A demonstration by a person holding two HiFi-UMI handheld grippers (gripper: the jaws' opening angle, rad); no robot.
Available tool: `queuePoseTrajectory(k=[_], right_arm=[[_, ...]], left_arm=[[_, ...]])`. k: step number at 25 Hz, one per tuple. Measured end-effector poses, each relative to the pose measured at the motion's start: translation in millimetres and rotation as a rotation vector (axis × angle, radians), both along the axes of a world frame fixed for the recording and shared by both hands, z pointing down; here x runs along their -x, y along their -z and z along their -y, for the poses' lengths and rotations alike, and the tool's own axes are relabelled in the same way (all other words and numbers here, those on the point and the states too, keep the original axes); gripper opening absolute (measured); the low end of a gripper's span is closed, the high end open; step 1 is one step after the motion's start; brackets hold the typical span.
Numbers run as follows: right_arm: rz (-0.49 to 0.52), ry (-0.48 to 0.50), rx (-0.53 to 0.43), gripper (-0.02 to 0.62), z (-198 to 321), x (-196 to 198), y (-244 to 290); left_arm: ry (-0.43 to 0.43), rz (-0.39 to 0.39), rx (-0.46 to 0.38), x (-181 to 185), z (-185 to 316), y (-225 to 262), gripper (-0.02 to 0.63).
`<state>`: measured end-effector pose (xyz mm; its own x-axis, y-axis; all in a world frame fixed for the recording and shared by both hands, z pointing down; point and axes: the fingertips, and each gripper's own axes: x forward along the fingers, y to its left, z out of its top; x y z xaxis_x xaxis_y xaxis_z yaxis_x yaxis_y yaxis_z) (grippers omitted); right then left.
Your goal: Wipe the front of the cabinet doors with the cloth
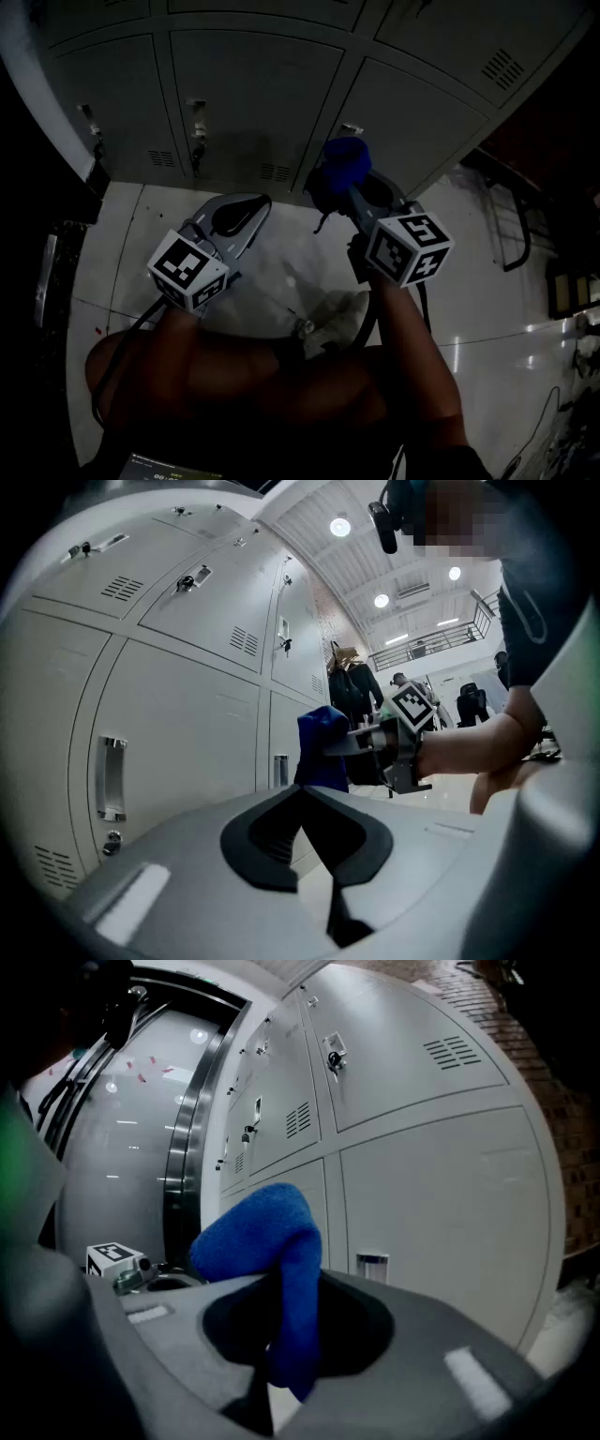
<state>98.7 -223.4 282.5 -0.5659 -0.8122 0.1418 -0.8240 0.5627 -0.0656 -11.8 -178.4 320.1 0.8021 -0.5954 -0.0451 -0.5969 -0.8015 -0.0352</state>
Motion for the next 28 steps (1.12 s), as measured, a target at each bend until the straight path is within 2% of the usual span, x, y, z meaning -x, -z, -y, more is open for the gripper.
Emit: queuePoseTrajectory(k=[4, 13, 18, 22, 28], right_arm=[[0.002, -0.061, -0.037, 0.069, 15.0, -7.4, 25.2], [0.077, -0.098, -0.042, 0.069, 68.8, -10.2, 74.2], [0.103, -0.123, -0.042, 0.069, 88.8, -19.9, 82.4], [0.111, -0.109, -0.058, 0.069, 89.8, -24.4, 83.6], [0.119, -0.141, -0.065, 0.069, 87.8, -44.8, 83.7]], left_arm=[[0.008, 0.001, 0.023, 4.6, 0.7, -3.3, 0.005], [0.008, 0.008, 0.030, 4.6, 1.8, -4.1, 0.005], [0.001, 0.014, 0.024, 1.9, 0.1, -4.4, 0.005], [0.001, 0.016, 0.022, 1.4, 1.6, -2.6, 0.005], [-0.001, 0.025, 0.036, 0.4, 3.7, -7.0, 0.005]])
